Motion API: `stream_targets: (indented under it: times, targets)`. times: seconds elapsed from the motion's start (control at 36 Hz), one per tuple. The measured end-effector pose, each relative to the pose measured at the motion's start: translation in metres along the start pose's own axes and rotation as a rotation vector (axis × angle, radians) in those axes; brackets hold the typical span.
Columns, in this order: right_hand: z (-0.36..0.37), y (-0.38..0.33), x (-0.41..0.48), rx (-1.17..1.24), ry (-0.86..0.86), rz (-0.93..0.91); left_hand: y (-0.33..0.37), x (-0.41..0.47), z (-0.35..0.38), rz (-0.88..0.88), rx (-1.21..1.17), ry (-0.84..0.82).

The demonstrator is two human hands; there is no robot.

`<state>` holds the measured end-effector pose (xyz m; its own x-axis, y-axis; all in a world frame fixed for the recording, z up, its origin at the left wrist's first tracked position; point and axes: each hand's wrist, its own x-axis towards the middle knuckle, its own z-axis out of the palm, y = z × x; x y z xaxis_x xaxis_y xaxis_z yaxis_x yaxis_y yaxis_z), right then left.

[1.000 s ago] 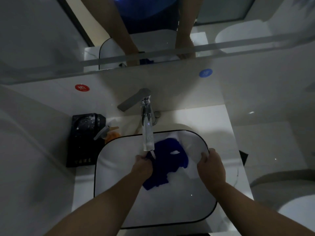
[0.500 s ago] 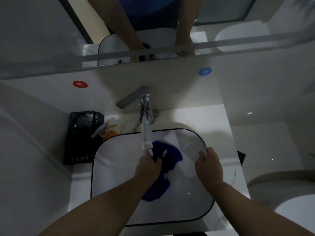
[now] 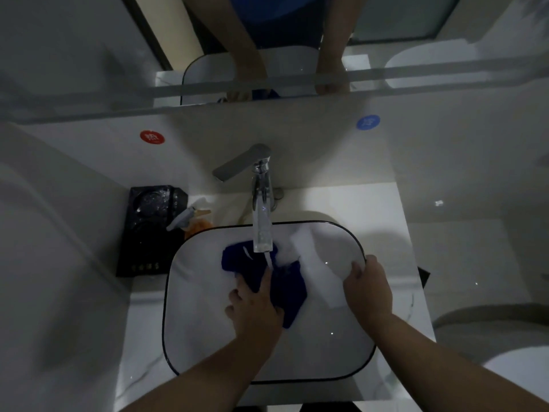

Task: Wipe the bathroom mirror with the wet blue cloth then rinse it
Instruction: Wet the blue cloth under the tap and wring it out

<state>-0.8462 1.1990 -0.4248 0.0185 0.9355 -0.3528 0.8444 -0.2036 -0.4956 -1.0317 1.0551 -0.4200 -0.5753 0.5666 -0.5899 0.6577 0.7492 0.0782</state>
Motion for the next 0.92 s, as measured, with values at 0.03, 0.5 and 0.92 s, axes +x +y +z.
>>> stream_targets:
  times: [0.03,0.5,0.92]
  targets:
    - [0.000,0.000,0.000,-0.004,-0.001,-0.003,-0.003,0.003,-0.002,0.009,0.014,-0.011]
    - [-0.003,-0.002,-0.002,0.026,0.004,-0.006,0.030,0.044,-0.073,-0.035,-0.825,-0.238]
    - [0.010,-0.053,-0.055,0.238,0.183,-0.449,-0.014,0.007,-0.108,0.005,-1.231,-0.186]
